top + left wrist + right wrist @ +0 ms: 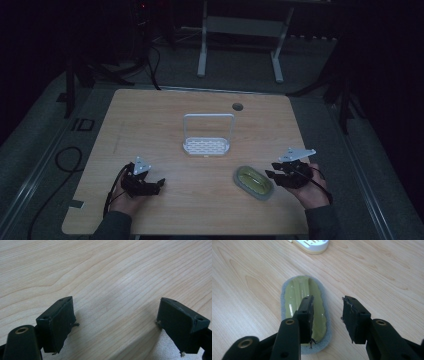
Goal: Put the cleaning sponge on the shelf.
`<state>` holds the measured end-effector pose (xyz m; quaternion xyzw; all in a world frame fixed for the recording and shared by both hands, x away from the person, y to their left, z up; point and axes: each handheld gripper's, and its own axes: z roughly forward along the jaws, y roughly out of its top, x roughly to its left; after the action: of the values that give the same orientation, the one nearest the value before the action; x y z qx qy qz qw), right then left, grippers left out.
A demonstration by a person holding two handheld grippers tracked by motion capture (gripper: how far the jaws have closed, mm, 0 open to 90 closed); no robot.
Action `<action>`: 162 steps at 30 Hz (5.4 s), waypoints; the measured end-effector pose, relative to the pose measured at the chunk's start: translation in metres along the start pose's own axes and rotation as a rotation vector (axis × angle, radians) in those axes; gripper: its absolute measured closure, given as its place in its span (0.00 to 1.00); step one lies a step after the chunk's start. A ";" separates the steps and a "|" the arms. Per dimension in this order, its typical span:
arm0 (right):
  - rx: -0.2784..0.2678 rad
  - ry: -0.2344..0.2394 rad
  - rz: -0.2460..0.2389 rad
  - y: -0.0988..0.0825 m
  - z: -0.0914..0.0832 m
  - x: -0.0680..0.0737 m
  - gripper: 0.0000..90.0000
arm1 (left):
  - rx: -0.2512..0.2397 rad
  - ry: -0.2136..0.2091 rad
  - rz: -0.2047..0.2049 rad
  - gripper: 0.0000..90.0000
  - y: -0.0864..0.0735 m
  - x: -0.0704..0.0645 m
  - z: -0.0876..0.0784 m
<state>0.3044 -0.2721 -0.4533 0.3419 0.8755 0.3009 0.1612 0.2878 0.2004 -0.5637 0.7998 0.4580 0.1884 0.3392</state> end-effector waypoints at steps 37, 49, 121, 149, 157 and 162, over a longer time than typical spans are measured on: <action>0.183 0.092 -0.080 0.028 0.018 0.002 0.66 | -0.001 0.000 -0.002 0.16 0.000 0.000 0.000; 0.242 0.111 -0.114 0.036 0.026 0.007 0.67 | -0.001 0.001 -0.003 0.16 0.000 0.000 0.000; 0.593 0.173 -0.212 0.064 0.076 0.017 0.76 | 0.000 0.000 0.000 0.16 0.000 0.000 0.000; 0.582 0.150 -0.320 0.077 0.071 0.027 0.79 | 0.000 0.002 0.001 0.16 0.000 0.000 0.000; 0.566 0.144 -0.345 0.085 0.068 0.029 0.79 | 0.000 0.001 -0.001 0.16 0.000 0.000 0.000; 0.551 0.135 -0.364 0.090 0.066 0.030 0.79 | 0.000 0.001 0.000 0.16 0.000 0.000 0.000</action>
<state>0.3608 -0.1710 -0.4487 0.1902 0.9793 0.0413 0.0554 0.2878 0.2004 -0.5637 0.7997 0.4582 0.1888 0.3390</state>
